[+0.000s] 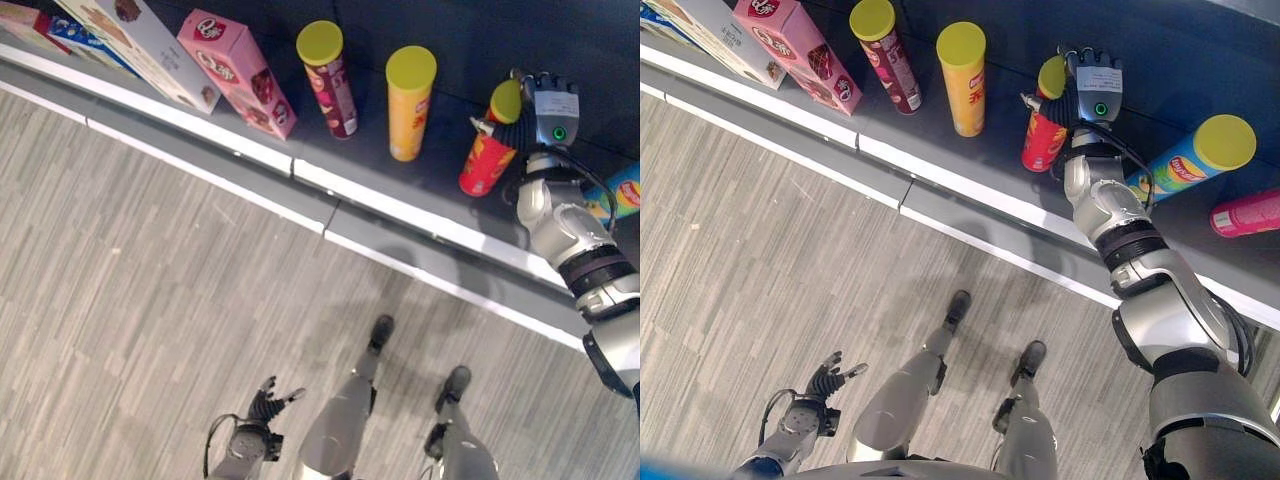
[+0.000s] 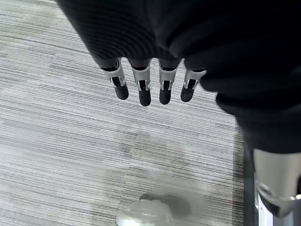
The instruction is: Put the goods on the table back onto the shelves and tidy them up.
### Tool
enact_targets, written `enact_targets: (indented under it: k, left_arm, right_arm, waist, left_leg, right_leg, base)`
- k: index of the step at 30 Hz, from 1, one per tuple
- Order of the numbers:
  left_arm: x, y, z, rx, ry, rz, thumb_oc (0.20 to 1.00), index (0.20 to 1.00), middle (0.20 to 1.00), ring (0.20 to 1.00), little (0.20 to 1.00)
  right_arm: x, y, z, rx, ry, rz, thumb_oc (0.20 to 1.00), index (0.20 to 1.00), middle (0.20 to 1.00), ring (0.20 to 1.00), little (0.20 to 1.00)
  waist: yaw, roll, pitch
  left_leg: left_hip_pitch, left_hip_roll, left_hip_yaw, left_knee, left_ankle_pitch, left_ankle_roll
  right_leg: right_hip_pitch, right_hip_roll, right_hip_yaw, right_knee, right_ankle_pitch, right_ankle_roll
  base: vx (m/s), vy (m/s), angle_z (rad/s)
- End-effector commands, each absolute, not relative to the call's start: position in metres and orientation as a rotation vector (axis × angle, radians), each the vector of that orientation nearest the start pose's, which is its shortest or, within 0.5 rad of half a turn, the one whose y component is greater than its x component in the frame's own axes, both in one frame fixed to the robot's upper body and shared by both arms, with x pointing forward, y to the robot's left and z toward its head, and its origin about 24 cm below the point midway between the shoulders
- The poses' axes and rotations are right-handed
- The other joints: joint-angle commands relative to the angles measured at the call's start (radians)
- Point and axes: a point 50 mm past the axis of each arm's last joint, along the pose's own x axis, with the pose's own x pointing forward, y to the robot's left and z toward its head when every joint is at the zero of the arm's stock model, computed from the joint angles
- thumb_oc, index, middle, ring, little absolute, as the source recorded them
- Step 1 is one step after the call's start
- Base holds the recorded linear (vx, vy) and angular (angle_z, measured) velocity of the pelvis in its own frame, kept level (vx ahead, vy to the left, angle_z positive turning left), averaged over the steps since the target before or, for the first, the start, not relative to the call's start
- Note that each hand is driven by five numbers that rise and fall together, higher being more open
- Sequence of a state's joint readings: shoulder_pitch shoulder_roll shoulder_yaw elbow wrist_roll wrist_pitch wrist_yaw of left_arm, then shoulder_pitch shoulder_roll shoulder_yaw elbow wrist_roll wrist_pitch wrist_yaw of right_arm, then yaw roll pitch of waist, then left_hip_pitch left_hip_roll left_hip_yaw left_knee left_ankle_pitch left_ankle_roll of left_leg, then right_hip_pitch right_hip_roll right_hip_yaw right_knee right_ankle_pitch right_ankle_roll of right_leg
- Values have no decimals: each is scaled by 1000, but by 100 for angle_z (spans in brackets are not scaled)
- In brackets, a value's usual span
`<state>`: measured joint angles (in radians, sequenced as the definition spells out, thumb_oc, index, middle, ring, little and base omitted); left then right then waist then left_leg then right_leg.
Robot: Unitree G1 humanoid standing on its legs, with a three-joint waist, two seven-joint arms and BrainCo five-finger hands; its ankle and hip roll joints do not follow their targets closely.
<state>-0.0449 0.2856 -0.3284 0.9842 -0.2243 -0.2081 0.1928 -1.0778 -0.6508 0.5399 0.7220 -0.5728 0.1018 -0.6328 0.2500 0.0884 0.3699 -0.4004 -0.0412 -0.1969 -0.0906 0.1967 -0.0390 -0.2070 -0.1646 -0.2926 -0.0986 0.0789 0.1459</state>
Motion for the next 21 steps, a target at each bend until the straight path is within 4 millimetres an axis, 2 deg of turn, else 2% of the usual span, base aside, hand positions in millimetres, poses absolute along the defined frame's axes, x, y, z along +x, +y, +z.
enact_targets:
  k: [1,21]
  left_arm:
    - [173,217,-121,328,728,94,1000,1000,1000,1000,1000]
    - [174,217,-121,332,726,101,1000,1000,1000,1000,1000]
  right_arm:
    - [380,-214,298,-1444,-799,-706,200,200,200,200,200]
    - [384,-216,286,-1461,-752,-682,200,200,200,200,200]
  waist:
    - [8,-15,-25]
    - [-7,-15,-20]
  left_leg:
    - [14,14,39,26,-97,-54]
    - [12,15,51,26,-98,-55]
  right_leg:
    - [32,-100,29,17,0,80]
    - [20,-100,36,18,1,82]
  base:
    - [0,0,0]
    - [0,0,0]
